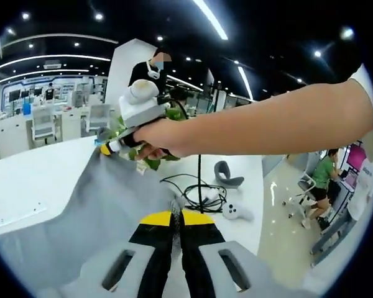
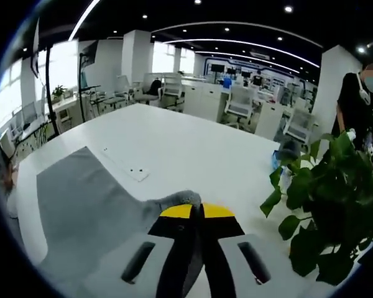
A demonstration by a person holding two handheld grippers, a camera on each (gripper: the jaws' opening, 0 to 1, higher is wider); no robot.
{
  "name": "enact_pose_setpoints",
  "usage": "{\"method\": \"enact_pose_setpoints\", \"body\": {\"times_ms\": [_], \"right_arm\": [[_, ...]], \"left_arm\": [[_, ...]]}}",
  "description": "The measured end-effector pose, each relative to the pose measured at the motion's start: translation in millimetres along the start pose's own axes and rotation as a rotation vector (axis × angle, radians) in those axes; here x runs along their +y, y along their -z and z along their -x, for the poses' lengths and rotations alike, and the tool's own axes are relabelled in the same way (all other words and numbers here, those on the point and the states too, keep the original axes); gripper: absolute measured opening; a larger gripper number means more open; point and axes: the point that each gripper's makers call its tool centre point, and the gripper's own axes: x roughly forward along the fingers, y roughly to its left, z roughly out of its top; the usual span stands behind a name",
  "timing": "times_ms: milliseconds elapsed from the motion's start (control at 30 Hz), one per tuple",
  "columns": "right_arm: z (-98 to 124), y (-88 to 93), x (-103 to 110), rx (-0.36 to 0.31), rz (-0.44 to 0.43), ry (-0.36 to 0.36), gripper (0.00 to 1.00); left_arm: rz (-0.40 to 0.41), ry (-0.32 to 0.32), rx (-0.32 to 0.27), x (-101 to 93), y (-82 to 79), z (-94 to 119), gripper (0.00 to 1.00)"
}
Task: Fold the towel on the table until its edges align and the towel forms a compact rectangular stack.
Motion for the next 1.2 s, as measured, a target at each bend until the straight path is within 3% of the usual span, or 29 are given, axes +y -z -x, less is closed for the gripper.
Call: {"method": "enact_pose_setpoints", "body": {"times_ms": [433, 667, 1200], "right_arm": [[-9.7, -46.2, 38.3, -0.014, -0.002, 0.01, 0.01], [-9.0, -61.8, 75.1, -0.023, 0.011, 0.008, 0.01], [-35.4, -100.1, 136.7, -0.034, 0.027, -0.015, 0.01]], "left_arm": [[-0.038, -0.083, -0.054, 48.1, -11.4, 70.8, 0.03], [-0.04, -0.105, -0.093, 63.9, -16.6, 101.3, 0.03], [-0.011, -0.151, -0.155, 94.8, -6.8, 168.1, 0.03]]}}
